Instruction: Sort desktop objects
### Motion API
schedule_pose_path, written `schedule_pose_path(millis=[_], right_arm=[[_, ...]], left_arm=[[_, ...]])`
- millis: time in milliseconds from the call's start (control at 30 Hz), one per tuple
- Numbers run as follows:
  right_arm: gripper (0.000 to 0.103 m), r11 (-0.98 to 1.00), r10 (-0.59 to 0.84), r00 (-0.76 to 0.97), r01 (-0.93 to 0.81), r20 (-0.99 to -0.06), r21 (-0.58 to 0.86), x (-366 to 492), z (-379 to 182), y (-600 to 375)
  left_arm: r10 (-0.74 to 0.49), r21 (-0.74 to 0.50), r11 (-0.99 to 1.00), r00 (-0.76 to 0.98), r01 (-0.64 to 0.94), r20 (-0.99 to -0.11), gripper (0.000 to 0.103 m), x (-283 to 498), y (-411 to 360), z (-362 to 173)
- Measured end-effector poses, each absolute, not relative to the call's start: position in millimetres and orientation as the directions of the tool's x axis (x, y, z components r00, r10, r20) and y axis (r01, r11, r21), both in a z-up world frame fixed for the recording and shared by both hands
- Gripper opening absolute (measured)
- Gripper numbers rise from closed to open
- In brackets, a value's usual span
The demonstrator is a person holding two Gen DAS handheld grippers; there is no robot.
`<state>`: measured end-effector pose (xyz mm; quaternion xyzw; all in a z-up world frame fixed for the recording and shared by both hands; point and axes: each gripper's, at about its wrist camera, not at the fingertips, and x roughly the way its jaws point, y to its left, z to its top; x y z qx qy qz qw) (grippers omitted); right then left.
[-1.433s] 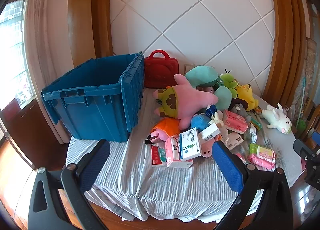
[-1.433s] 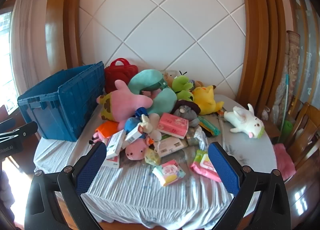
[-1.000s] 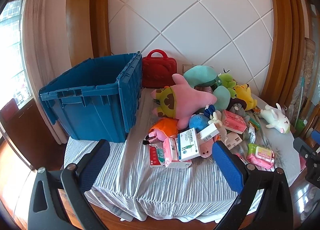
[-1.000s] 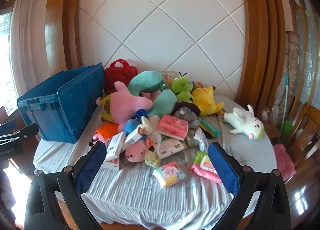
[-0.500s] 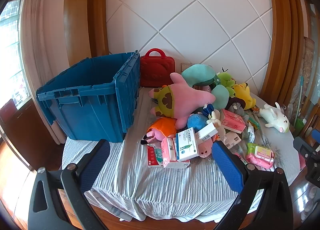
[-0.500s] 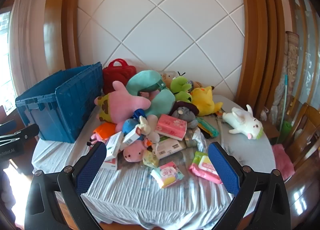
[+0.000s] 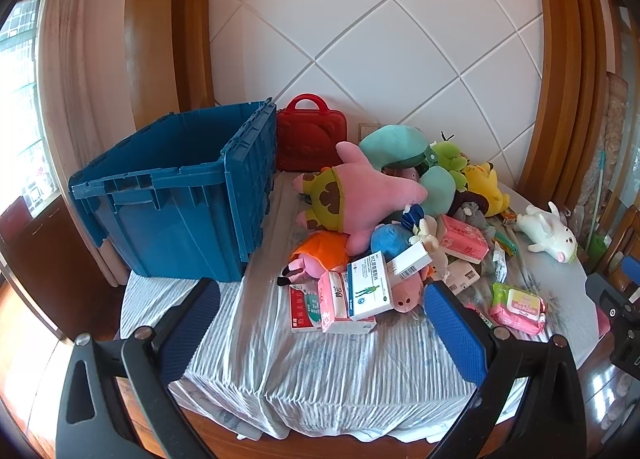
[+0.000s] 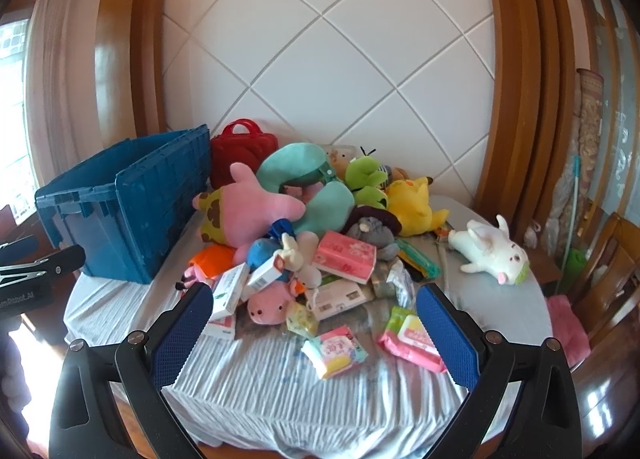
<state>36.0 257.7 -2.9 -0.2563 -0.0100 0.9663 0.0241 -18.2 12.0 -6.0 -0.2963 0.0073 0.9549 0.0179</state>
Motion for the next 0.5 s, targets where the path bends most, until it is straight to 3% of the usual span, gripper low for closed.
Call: schedule_pose_path(millis=[500], right_arm=[[0.103, -1.0, 0.008, -0.855, -0.008, -0.519, -0.004, 21, -15, 290]], left_arm=[[0.016, -0.001, -1.0, -0.81, -0.018, -0.586, 0.103, -15, 56, -21]])
